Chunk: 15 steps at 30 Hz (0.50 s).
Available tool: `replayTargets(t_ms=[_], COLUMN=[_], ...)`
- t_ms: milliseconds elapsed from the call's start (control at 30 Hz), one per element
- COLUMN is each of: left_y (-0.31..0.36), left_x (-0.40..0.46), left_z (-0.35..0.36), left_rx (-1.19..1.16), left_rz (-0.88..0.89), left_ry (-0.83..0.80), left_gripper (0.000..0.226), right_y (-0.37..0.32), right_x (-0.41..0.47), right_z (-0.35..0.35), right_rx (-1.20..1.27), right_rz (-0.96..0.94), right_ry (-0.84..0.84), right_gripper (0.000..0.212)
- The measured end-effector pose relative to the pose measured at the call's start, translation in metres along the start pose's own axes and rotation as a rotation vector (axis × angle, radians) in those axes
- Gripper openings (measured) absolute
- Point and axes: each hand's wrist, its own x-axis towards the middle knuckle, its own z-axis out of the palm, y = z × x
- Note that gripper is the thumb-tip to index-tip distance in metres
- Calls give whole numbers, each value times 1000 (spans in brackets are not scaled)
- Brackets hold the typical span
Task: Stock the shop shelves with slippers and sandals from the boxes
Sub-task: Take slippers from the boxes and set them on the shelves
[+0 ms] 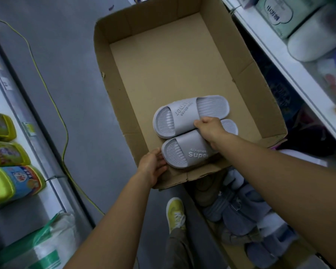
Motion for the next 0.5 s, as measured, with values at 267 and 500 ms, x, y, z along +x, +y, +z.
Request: replayTargets(t_ms=[267,500], left_y=[39,53], left_x=[-68,-150], left_z=[12,38], left_rx=[10,471], left_rz=[333,650], left_ry=[-48,-99], left_gripper=[27,37], right_y=[-31,-13], right_x=[-58,-132], right_z=[-50,-132], right_rx=[55,-164], right_rz=[-183,-344], right_ry=[34,21], right_gripper=[17,27])
